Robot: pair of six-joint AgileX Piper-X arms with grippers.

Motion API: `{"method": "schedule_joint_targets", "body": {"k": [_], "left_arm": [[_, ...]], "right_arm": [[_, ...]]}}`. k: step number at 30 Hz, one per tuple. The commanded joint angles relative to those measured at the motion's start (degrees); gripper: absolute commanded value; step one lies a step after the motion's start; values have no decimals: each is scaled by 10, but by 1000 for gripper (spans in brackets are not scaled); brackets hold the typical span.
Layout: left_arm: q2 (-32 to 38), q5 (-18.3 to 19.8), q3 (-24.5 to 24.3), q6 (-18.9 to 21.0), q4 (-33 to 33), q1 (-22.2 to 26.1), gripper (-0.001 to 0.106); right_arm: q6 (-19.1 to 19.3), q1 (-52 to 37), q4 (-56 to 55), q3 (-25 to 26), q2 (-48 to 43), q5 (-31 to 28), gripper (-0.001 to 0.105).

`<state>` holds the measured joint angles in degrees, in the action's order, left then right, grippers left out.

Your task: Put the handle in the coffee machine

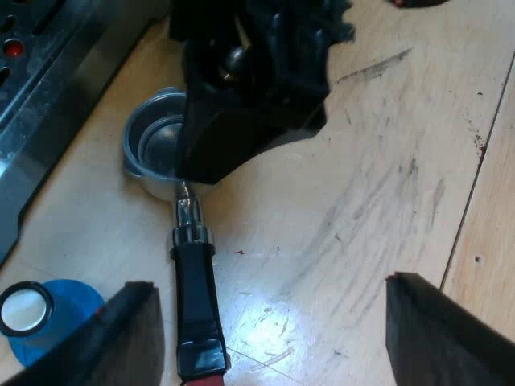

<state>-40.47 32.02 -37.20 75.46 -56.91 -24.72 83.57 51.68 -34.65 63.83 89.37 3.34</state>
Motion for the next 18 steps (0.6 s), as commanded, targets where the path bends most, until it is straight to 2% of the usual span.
{"method": "schedule_joint_targets", "body": {"k": [1,10,13,18], "left_arm": [[4,-1,0,6,2,0,62],[4,-1,0,6,2,0,62],[4,-1,0,6,2,0,62],[4,-1,0,6,2,0,62]], "right_arm": [[15,-2,14,7,9,5,93],[28,-2,15,12,35,15,93],[50,-2,19,17,57,17,93],[53,-2,23,16,73,19,93]]}}
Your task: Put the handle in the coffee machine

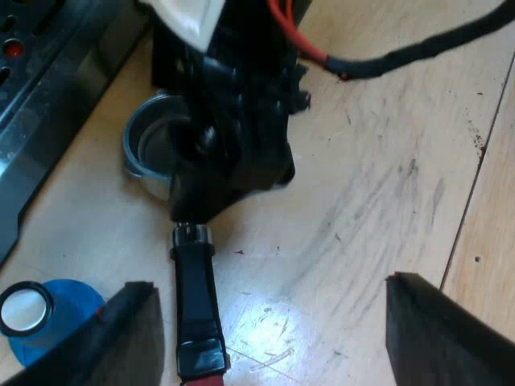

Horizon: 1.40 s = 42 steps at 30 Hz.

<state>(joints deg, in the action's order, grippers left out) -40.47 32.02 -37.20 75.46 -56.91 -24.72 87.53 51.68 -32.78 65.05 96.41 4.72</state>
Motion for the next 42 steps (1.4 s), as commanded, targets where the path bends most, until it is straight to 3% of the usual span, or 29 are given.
{"method": "schedule_joint_targets", "body": {"k": [1,15,17,22,23,27,31,36,42], "left_arm": [[4,-1,0,6,2,0,62],[4,-1,0,6,2,0,62],[4,-1,0,6,2,0,62],[4,-1,0,6,2,0,62],[4,-1,0,6,2,0,62],[4,-1,0,6,2,0,62],[4,-1,0,6,2,0,62],[4,-1,0,2,4,0,62],[4,-1,0,-1,11,0,62]], "right_arm": [[13,-2,12,4,7,5,93],[27,-2,25,4,14,-2,89],[27,-2,20,4,14,6,80],[27,-2,5,4,14,7,35],[27,-2,5,4,14,7,32],[26,-1,5,4,14,7,0],[16,-1,3,5,8,7,0],[-31,-1,-1,5,-19,7,0],[-40,-1,-59,5,-52,7,0]]}}
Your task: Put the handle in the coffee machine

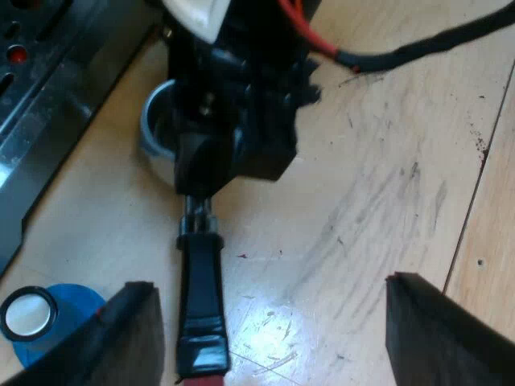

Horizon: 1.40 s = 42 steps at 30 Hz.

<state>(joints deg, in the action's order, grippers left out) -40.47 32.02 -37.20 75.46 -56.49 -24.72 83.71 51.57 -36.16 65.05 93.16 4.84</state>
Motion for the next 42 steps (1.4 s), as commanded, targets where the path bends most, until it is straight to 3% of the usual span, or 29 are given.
{"method": "schedule_joint_targets", "body": {"k": [1,4,7,11,19,27,32,42], "left_arm": [[4,-1,0,-7,7,0,62],[4,5,0,-23,7,0,62],[4,44,0,-53,7,0,62],[4,59,0,-65,7,0,62],[4,60,31,-85,38,0,62],[4,60,57,-86,63,0,62],[4,60,66,-132,63,0,62],[4,60,108,-132,78,0,62]], "right_arm": [[-2,0,-40,5,-26,6,0],[-5,0,-63,5,-37,6,0],[-4,0,-101,5,-53,6,0],[-18,0,-133,5,-76,6,0],[-60,0,-161,5,-136,4,0],[-67,0,-161,5,-159,4,0],[-74,0,-161,5,-159,4,0],[-81,0,-160,6,-159,6,0]]}}
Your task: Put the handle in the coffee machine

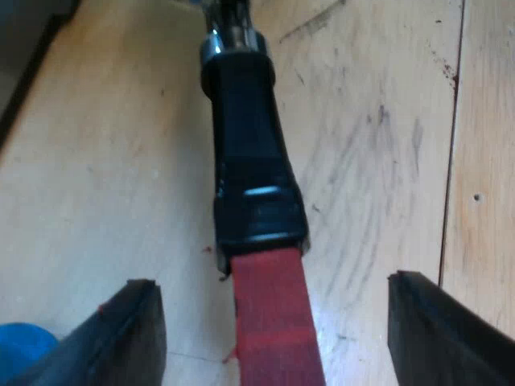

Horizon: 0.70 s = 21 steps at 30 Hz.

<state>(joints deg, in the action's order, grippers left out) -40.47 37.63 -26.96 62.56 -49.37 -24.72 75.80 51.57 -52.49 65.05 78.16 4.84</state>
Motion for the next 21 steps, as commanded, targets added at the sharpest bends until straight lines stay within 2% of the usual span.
{"method": "schedule_joint_targets", "body": {"k": [1,13,21], "left_arm": [[4,4,9,-3,10,0,62],[4,4,36,-3,78,0,62],[4,4,81,0,127,0,62]], "right_arm": [[-2,0,3,6,-9,6,0],[-11,0,3,6,-9,19,0],[-11,0,3,7,-9,19,0]]}}
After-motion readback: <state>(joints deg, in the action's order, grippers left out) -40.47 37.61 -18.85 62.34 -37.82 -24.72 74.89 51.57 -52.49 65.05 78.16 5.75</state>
